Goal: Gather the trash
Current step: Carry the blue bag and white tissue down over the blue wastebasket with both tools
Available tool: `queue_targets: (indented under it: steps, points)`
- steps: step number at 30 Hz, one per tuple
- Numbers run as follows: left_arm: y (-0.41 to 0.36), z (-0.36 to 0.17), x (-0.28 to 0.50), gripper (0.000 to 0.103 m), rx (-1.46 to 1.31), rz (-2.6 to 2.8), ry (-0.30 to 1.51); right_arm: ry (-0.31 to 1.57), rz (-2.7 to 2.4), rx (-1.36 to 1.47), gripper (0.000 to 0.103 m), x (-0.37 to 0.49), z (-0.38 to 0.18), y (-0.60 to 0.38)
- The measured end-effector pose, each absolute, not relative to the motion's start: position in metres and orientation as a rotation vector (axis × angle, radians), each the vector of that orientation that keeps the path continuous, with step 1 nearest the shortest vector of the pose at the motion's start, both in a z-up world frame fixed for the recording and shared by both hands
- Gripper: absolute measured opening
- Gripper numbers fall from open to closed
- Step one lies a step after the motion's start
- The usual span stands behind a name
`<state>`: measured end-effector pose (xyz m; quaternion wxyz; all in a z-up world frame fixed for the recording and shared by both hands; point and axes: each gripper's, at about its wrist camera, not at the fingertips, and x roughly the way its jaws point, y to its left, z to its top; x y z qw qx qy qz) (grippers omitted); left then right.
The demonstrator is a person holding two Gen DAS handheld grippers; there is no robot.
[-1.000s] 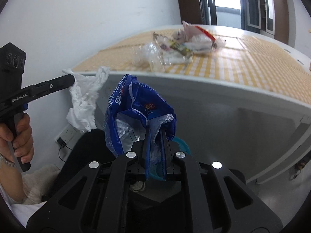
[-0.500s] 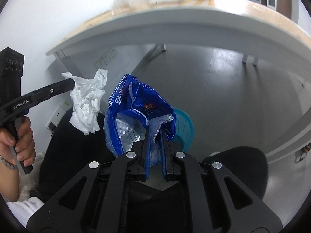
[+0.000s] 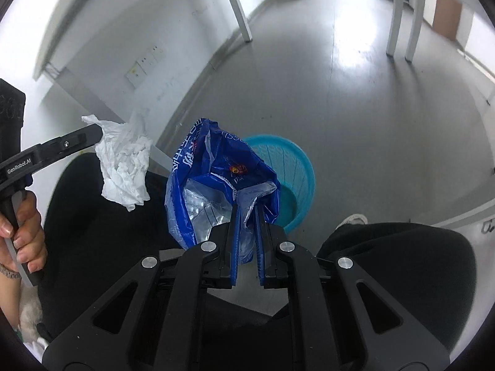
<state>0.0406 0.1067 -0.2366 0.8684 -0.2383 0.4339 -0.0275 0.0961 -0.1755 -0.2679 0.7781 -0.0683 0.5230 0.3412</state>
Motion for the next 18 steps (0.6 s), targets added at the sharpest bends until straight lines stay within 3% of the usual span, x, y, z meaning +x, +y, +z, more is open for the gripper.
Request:
queue_targets:
  steps: [18]
  points:
    - [0.096,-0.315,0.132,0.005,-0.483,0.025,1.134,1.322,0.665,-0.103,0.008,0.151,-0.345,-0.144]
